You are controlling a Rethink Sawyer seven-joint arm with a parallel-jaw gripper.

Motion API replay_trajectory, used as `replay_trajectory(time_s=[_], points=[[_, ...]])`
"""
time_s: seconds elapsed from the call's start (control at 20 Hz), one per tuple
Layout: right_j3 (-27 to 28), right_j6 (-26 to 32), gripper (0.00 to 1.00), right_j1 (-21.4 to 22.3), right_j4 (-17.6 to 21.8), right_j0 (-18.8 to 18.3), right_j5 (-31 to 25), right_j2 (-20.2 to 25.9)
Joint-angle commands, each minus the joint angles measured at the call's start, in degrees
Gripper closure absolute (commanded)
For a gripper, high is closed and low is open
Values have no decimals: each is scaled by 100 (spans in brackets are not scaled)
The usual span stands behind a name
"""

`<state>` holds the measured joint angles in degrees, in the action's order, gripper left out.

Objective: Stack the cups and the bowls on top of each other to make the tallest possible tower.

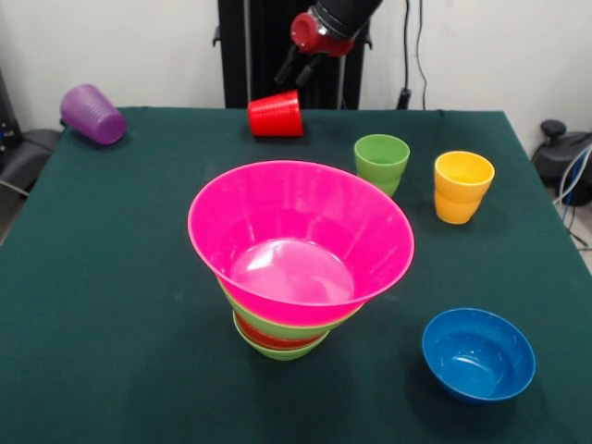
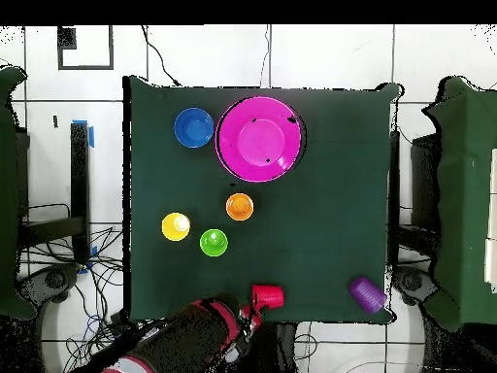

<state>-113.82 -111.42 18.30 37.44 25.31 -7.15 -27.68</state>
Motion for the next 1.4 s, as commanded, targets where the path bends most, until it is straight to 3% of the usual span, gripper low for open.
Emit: replay_trajectory(time_s=[0.05,0.45,0.65,0.9,1.3,1.4], points=[[1030,-823,0,-673,-59,168,440,-171],[1156,-1015,0,-971,-275,311,834,-507],[949,-1050,0,-770,-506,-36,934,-151],[720,-643,0,-224,-475,-710,478,451],[442,-334,0,384,-477,-1233,-106,1110],[298,-307,0,619,-576,-1528,-258,1459]])
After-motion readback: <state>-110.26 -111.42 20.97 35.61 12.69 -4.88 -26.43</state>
